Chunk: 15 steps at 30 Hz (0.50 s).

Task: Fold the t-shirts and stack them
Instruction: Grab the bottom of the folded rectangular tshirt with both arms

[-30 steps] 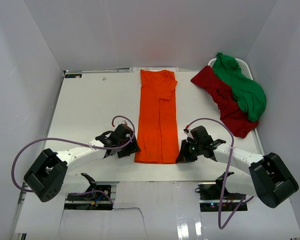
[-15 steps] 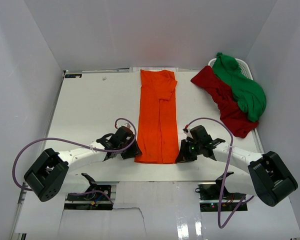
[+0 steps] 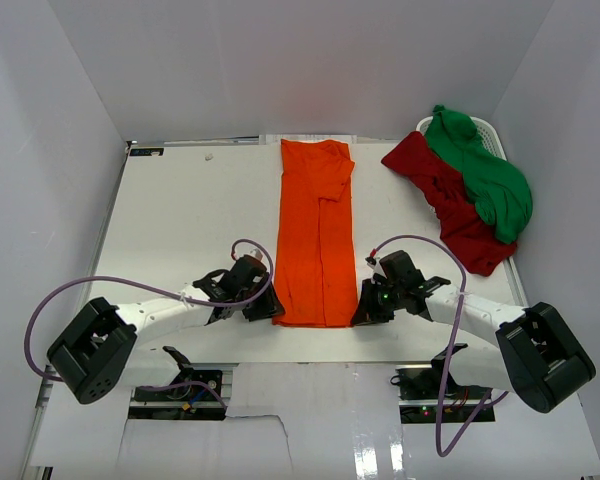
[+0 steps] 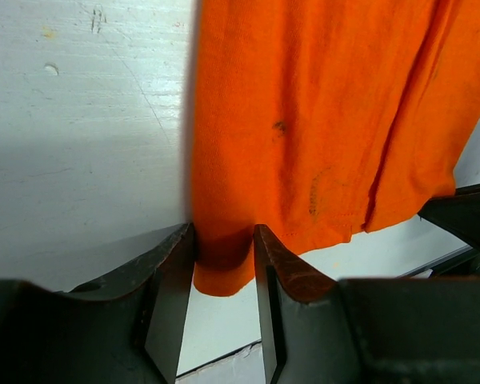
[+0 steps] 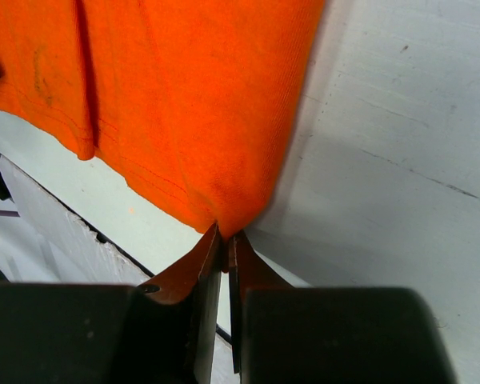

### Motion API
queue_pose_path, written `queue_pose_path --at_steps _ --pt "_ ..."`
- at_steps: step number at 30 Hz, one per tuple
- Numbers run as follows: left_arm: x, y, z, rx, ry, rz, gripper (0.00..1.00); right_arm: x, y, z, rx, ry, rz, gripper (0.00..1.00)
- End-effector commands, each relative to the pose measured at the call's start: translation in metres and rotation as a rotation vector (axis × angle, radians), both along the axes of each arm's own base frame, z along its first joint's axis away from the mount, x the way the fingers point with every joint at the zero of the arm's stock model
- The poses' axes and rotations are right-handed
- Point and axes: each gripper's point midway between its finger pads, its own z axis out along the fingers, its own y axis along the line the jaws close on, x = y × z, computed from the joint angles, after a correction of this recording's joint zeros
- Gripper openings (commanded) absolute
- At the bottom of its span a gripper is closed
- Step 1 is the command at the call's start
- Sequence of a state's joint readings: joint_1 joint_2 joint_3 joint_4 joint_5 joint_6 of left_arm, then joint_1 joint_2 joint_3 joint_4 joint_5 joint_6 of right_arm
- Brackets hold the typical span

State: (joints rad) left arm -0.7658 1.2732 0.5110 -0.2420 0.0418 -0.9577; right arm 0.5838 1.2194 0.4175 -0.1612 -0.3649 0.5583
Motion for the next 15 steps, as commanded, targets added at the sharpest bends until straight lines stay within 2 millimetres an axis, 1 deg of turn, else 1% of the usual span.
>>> queue_pose_path --at_steps 1,4,5,8,9,12,15 --pt "-0.0361 0.0313 -0.0297 0.125 0.119 -0.017 0.47 0.0057 -0.0024 -0.0001 -0.036 -0.019 -0.002 0.11" --pt "-0.0369 0.0337 -0.0310 0.129 0.115 -0.010 0.46 0.0052 -0.0027 -0.0009 -0.038 -0.016 -0.001 0.11" --pt "-0.0370 0.0347 -0.0319 0.134 0.116 -0.010 0.43 0.0055 -0.0021 -0.0006 -0.037 -0.018 0.000 0.10" --pt "-0.0355 0.0342 -0.0346 0.146 0.123 -0.007 0.28 0.0045 -0.0017 -0.0010 -0.035 -0.014 0.002 0.10" --pt "-0.0349 0.0344 -0.0360 0.153 0.126 -0.005 0.17 0.0048 -0.0015 -0.0004 -0.035 -0.015 0.002 0.10" --pt "-0.0327 0.0329 -0.0383 0.166 0.132 -0.006 0.13 0.0062 -0.0004 0.0026 -0.031 -0.024 0.003 0.10" --pt "-0.0285 0.0279 -0.0366 0.155 0.126 -0.011 0.11 0.0067 0.0001 0.0068 -0.028 -0.029 0.003 0.10"
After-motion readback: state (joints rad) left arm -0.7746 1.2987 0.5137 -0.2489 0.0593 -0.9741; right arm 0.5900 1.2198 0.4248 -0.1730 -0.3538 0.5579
